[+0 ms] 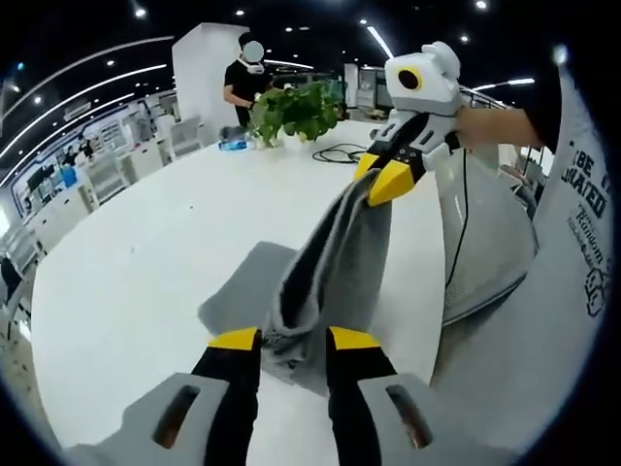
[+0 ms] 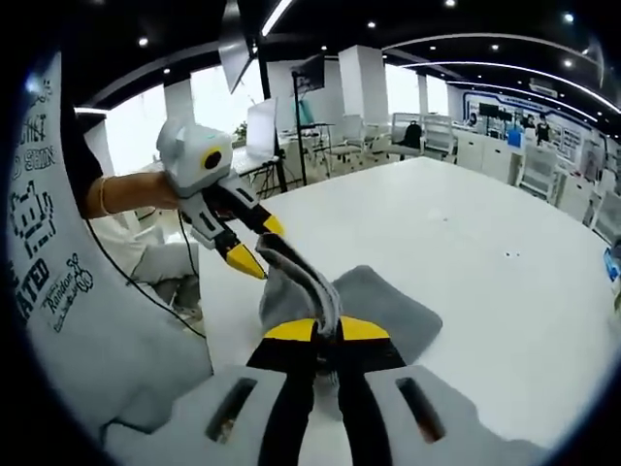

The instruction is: Fold the towel on the table until its edges align and the towel forms a compact rectangular stack.

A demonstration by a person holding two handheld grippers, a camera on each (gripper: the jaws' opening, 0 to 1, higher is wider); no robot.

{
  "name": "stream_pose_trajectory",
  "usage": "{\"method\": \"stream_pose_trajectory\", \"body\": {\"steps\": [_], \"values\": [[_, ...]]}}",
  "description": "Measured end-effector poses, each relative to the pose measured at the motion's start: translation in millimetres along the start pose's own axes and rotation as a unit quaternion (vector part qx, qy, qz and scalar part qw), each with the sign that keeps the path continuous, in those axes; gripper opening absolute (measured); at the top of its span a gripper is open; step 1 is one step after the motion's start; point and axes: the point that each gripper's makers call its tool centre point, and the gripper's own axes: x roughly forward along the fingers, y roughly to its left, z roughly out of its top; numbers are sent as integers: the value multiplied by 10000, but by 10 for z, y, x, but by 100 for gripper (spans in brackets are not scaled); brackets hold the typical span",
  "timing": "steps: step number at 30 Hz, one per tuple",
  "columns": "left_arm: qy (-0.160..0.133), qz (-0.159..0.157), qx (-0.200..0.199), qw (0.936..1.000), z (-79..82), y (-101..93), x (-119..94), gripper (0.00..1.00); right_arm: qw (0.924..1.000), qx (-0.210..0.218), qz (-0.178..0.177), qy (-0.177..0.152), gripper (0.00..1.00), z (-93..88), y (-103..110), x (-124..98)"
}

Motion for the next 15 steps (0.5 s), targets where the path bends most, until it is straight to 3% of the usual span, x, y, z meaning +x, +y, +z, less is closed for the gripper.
{"method": "stream_pose_trajectory", "body": {"steps": [2, 4, 11, 15], "values": [[-217, 160, -347, 9990, 40, 68, -4, 16, 10000, 76, -9, -3, 5, 9, -12, -4], [-435, 46, -638, 9970, 111, 53, -32, 10, 9999, 127, -17, -30, 5, 26, -22, -13], [-753, 122, -824, 9937, 265, 129, -108, 8, 9983, 504, -10, -293, 5, 182, -113, -64], [-824, 269, -1058, 9906, 292, 233, -48, 8, 9941, 982, 17, -463, 6, 242, -222, -16]]}}
